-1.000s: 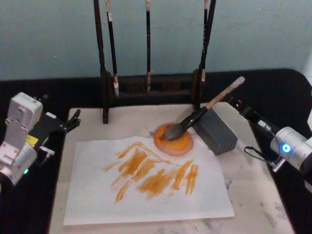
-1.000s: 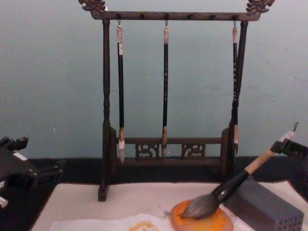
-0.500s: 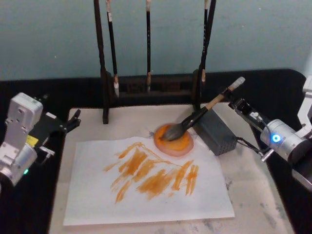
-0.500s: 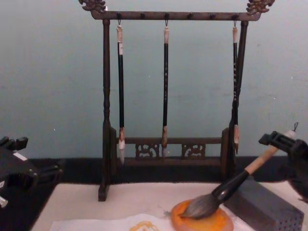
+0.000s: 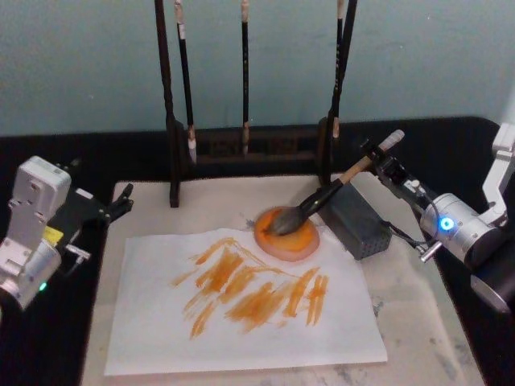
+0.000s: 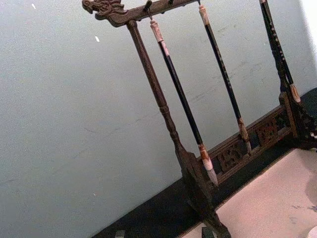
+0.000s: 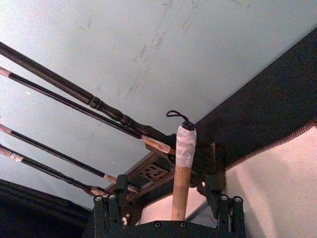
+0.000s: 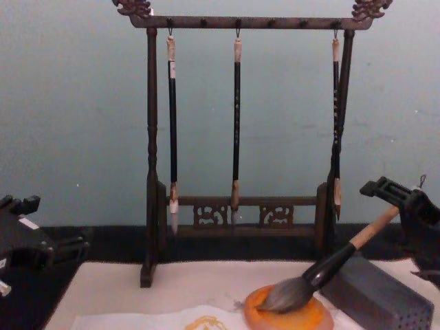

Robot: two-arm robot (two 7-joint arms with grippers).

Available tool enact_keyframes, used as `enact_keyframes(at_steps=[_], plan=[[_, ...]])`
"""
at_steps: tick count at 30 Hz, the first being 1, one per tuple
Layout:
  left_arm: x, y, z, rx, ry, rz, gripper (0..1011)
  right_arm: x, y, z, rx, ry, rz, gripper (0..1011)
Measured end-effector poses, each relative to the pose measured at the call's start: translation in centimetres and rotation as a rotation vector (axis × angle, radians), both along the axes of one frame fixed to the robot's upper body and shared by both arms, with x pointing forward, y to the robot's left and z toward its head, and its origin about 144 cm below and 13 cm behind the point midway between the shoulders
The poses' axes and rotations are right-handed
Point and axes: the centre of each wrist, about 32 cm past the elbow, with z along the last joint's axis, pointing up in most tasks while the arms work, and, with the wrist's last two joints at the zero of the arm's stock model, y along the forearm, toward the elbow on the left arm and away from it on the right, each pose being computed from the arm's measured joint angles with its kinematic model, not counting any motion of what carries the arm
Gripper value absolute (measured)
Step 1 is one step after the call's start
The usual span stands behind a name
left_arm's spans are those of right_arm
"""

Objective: Pick up the brush from the inkstone, write on the paper, then place the brush back to its original position.

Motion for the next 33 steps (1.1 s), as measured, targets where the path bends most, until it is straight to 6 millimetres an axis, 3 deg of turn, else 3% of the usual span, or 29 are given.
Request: enact_keyframes(at_steps=[26, 33], plan=[[0.0, 0.0, 0.0, 0.0, 0.0, 0.0, 1001, 0.32, 0.26, -0.35, -0.007, 0.016, -0.005, 997], [0.0, 0.0, 0.0, 0.0, 0.0, 0.0, 1001, 0.31, 0.26, -0.35, -0.007, 0.016, -0.004, 864]])
